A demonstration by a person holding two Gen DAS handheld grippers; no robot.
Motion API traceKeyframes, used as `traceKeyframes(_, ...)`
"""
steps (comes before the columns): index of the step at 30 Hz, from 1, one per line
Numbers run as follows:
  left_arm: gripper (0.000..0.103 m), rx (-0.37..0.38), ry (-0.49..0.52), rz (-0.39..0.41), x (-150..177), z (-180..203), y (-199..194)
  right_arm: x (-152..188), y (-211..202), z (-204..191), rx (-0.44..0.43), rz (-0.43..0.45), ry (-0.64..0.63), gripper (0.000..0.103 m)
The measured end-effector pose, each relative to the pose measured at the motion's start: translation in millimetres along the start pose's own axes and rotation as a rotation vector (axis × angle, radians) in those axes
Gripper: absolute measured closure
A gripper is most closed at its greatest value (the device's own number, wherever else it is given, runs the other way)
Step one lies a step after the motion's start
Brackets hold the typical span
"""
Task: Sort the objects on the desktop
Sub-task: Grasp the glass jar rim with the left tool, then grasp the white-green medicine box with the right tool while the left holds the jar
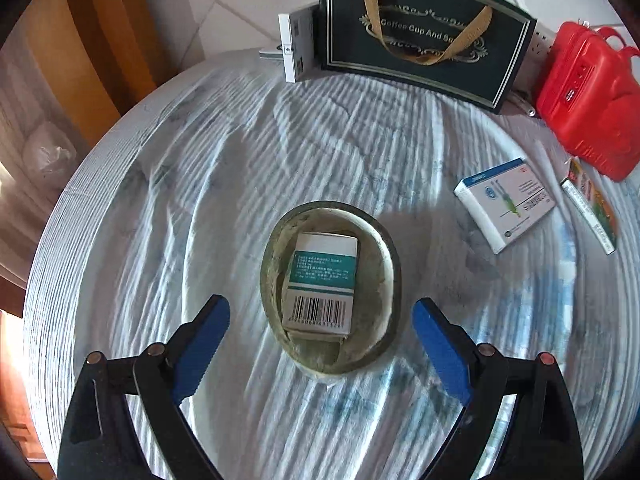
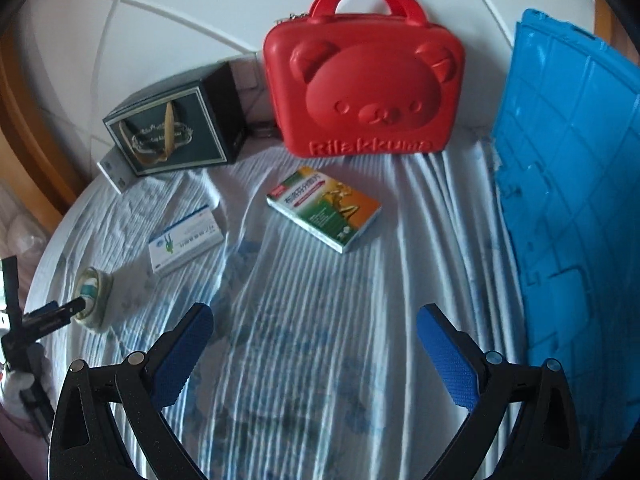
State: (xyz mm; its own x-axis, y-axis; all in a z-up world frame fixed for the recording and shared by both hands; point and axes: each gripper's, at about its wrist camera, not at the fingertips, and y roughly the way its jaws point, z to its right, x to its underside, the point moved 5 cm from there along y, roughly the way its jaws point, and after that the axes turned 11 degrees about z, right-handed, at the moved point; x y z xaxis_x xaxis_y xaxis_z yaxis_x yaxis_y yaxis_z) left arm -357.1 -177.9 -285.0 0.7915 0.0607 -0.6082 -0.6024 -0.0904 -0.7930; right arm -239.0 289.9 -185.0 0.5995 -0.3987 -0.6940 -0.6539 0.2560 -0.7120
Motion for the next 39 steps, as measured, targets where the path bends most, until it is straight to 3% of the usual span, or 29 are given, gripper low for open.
traceKeyframes(4, 0.009, -0.003, -0.002, -0.059, 6, -1, 29, 8, 27, -14, -0.023, -0.051, -0.016, 0.000)
traceKeyframes(5, 0.014, 0.003, -0.010, -0.042, 6, -2, 29, 10, 33, -19, -0.028, -0.063, -0.025, 0.000)
traceKeyframes(6, 0.027, 0.028, -0.018, -0.016, 5, -2, 24, 11, 39, -23, -0.032, -0.073, -0.034, 0.000)
traceKeyframes(12, 0.030, 0.059, -0.048, 0.074, 10, -14, -20, 17, 61, -72, -0.105, -0.113, -0.107, 0.000)
traceKeyframes(16, 0.030, 0.043, -0.063, 0.144, 15, -37, -58, 22, 68, -126, -0.202, -0.127, -0.175, 0.000)
traceKeyframes(21, 0.030, 0.025, -0.120, 0.155, 33, -84, -82, 36, 73, -209, -0.366, -0.142, -0.269, 0.000)
traceKeyframes(25, 0.030, -0.077, -0.129, 0.146, 58, -114, -83, 56, 75, -272, -0.459, -0.163, -0.361, 0.000)
traceKeyframes(32, 0.030, -0.138, -0.204, 0.130, 70, -144, -57, 80, 95, -340, -0.471, -0.210, -0.380, 0.000)
traceKeyframes(39, 0.030, -0.126, -0.227, 0.152, 71, -151, -47, 92, 123, -365, -0.427, -0.257, -0.348, 0.000)
